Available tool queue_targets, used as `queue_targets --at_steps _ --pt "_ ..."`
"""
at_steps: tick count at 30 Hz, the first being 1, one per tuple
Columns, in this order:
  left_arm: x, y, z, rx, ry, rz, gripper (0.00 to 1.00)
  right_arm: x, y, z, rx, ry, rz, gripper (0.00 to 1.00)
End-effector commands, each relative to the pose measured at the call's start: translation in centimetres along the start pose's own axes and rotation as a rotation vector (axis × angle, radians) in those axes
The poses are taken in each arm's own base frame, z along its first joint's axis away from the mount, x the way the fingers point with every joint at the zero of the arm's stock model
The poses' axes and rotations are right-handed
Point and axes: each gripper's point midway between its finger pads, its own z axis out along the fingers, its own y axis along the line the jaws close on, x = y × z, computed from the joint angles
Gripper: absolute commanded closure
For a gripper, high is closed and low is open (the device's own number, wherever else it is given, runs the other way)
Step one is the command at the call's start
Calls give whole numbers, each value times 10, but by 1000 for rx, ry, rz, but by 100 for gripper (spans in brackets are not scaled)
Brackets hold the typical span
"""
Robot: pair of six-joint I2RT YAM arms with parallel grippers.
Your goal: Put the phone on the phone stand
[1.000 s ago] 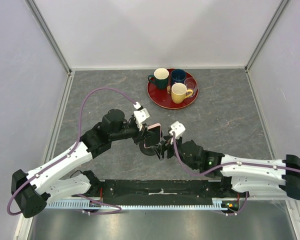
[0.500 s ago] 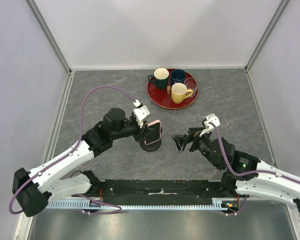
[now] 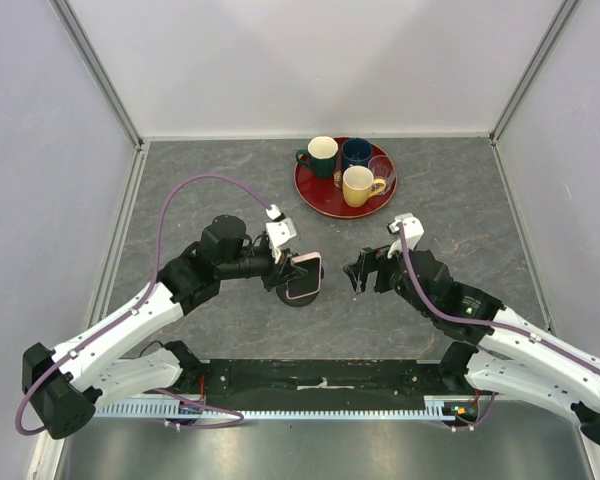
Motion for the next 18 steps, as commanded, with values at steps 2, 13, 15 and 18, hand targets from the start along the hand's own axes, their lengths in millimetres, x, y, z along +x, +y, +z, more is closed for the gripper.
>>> queue_targets --at_steps 2,13,15,18 --pt "-50 -58 -25 308 -134 83 98 -23 2 -16 -51 -68 35 3" --pt "-44 -81 -22 481 -114 53 98 -19 -6 -15 -20 -51 25 3" --pt "-43 -79 -19 475 -112 49 98 -17 -6 -14 -18 -46 22 3" --pt "-44 -74 -15 446 -114 33 98 -16 -8 -13 -13 -45 22 3"
